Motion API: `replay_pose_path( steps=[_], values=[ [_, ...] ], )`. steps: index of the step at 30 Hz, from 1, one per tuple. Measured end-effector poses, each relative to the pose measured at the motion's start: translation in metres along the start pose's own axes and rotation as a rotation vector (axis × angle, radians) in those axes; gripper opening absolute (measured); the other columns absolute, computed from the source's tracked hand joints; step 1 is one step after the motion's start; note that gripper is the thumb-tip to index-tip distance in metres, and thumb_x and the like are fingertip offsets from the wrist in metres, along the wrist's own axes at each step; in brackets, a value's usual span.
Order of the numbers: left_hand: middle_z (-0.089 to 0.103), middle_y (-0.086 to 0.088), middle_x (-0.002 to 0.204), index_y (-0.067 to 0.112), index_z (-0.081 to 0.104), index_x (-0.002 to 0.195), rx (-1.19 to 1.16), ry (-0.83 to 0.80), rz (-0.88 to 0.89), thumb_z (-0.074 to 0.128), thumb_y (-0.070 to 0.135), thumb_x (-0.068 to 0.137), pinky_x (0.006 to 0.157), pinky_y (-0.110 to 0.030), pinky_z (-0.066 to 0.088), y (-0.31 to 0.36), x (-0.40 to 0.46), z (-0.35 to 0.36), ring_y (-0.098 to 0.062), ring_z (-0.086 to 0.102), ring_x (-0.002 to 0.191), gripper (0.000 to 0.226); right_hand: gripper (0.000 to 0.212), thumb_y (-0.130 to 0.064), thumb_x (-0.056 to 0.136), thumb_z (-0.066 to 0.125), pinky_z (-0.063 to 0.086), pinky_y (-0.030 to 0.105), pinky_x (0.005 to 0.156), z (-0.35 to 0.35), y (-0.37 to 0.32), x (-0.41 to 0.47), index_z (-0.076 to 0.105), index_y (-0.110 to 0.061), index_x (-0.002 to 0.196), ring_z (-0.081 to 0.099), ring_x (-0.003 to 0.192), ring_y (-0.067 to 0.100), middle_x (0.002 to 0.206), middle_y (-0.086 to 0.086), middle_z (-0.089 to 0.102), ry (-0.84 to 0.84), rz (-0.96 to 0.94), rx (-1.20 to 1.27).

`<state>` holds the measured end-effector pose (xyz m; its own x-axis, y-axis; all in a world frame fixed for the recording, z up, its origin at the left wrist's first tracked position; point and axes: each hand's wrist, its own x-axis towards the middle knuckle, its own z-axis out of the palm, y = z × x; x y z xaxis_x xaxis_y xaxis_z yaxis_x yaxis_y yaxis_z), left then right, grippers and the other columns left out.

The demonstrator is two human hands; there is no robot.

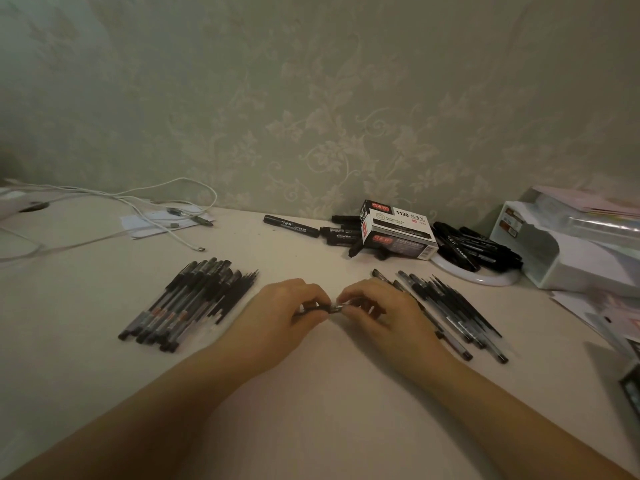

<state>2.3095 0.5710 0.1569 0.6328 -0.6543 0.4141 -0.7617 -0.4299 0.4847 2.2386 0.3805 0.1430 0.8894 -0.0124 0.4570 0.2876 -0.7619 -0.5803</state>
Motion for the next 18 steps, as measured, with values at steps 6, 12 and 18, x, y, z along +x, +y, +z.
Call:
replay_pose_path(
  steps=[6, 12, 18],
  values=[
    [0.067, 0.011, 0.089, 0.026, 0.072, 0.099, -0.038, -0.028, 0.0, 0.062, 0.028, 0.09, 0.069, -0.006, 0.039, 0.0042, -0.001, 0.0026, -0.003, 0.058, 0.082, 0.013, 0.008, -0.028, 0.088, 0.07, 0.052, 0.039, 0.074, -0.0014, -0.002, -0.0015, 0.072, -0.022, 0.092, 0.063, 0.081, 0.013, 0.085, -0.01, 0.068, -0.055, -0.023, 0.095],
    [0.067, 0.008, 0.088, 0.025, 0.073, 0.097, -0.023, -0.016, 0.001, 0.065, 0.027, 0.088, 0.074, -0.02, 0.043, 0.0061, 0.0, 0.0026, -0.006, 0.058, 0.081, 0.012, 0.006, -0.023, 0.087, 0.072, 0.051, 0.035, 0.072, -0.0003, -0.0033, -0.002, 0.073, -0.018, 0.091, 0.062, 0.079, 0.011, 0.083, -0.01, 0.068, -0.02, -0.07, 0.045],
    [0.067, 0.01, 0.084, 0.024, 0.074, 0.095, -0.068, 0.019, -0.009, 0.066, 0.023, 0.087, 0.067, -0.005, 0.037, 0.0083, -0.0004, 0.0017, -0.001, 0.055, 0.076, 0.011, 0.005, -0.018, 0.088, 0.071, 0.05, 0.03, 0.072, -0.0003, -0.0073, -0.0036, 0.073, -0.014, 0.091, 0.062, 0.079, 0.008, 0.083, -0.01, 0.067, 0.057, -0.153, -0.002]
  ],
)
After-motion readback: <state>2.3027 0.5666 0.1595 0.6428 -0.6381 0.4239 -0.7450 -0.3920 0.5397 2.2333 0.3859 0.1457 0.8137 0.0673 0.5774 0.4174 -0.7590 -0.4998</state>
